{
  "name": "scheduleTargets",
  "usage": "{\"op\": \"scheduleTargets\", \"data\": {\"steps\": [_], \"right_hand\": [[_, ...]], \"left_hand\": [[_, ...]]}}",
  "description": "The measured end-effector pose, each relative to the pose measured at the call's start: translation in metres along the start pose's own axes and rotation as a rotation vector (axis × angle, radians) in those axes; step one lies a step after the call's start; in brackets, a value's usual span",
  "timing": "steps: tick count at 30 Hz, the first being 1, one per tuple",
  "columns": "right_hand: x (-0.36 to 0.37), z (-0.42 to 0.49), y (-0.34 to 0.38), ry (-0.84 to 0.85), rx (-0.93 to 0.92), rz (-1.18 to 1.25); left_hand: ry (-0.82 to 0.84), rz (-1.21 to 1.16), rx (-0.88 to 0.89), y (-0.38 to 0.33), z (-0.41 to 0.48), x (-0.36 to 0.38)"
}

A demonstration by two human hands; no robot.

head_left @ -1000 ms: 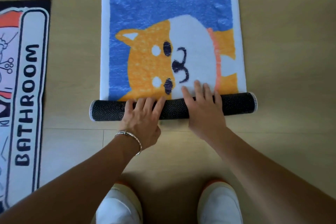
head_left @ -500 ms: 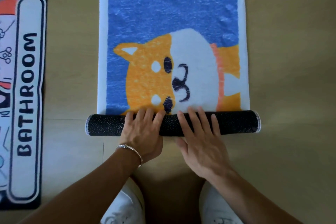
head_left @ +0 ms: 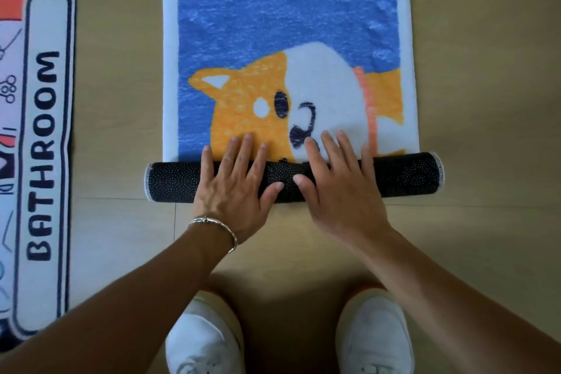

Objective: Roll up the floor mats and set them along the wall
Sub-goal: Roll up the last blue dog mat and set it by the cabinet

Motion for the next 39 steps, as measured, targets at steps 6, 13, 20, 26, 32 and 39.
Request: {"op": "scheduleTargets", "data": {"steps": [6,13,20,26,32,39], "right_hand": [[-0.006,-0.014,-0.009,-0.04,-0.035,-0.036],[-0.003,0.036,-0.019,0.061,-0.033,-0.022],[-0.02,0.052,-0.018,-0.007,0.001,-0.002],[-0.018,0.026,-0.011,0.041,-0.084,-0.073],[-0.016,0.059,-0.017,0.107,-0.022,-0.125],[-0.027,0.083,-0.017,0.081,-0.017,-0.115]], "left_hand": [[0.032,-0.008,-0.071,0.011,0.026,-0.011],[-0.128,-0.029,-0.051,0.004,0.025,-0.034],[-0.041,0.183,0.089,-0.005,0.023,-0.023],[0.073,0.198,0.12,0.007,0.068,-0.028],[-0.045,0.152,0.046,0.012,0.073,-0.048],[-0.102,0.164,0.041,0.011,0.079,-0.055]]}}
Point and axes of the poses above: each hand's wrist, its own z-axis towards the middle knuckle, its own x-axis out of the palm, y = z × x, the point moved 9 cm from there along z, towards the middle knuckle, and after that the axes turned 2 degrees about -y, right-handed, at the moved point
